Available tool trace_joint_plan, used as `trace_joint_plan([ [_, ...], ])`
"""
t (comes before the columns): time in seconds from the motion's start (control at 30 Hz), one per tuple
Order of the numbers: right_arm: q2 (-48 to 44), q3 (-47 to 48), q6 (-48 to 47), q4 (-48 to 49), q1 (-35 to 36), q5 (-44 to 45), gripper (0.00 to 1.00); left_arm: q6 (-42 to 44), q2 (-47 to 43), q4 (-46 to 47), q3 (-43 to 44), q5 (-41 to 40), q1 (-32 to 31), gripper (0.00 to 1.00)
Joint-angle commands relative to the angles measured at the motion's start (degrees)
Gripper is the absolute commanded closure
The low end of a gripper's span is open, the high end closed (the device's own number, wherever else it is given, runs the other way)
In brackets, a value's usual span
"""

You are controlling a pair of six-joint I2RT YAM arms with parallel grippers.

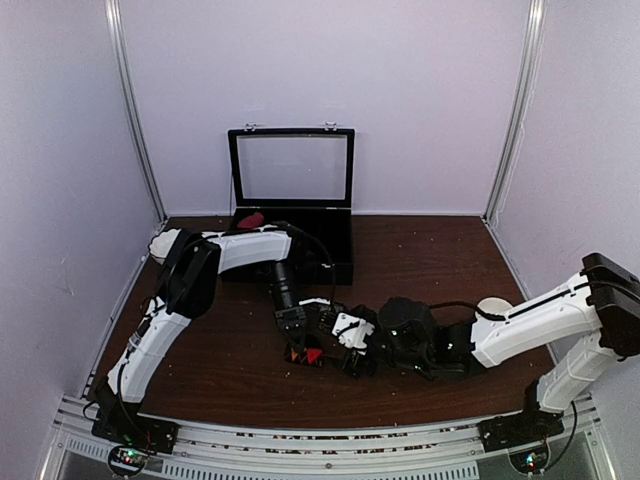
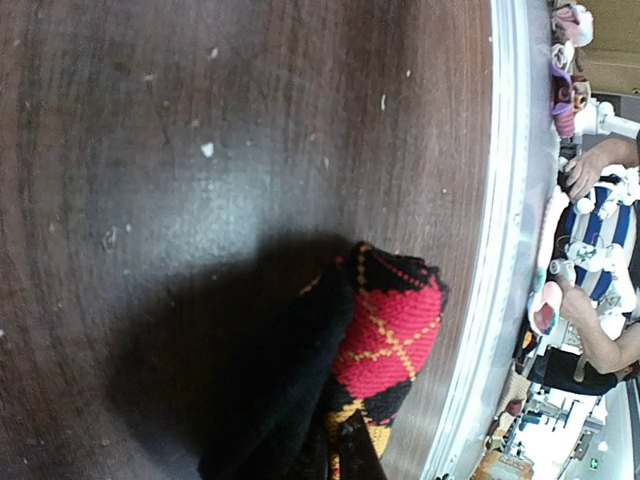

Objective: Roll the socks
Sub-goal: Roll the sock at the center of the board.

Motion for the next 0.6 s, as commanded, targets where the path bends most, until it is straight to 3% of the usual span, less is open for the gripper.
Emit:
trace_joint_plan([
  [0.0, 4.41, 2.59, -4.88, -1.63, 1.50, -6.35, 0.25, -1.12, 0.06, 5.05, -1.44, -9.32, -0.05, 1.00],
  [0.13, 9.12, 5.79, -6.85, -3.90, 1.62, -8.98, 0.34, -1.13, 0.20, 5.40, -1.56, -9.58, -0.10, 1.00],
  [0.57, 18.12, 11.46, -8.99, -4.85, 0.55, -8.71, 0.41, -1.19, 0.05, 5.80, -1.89, -9.71, -0.10, 1.00],
])
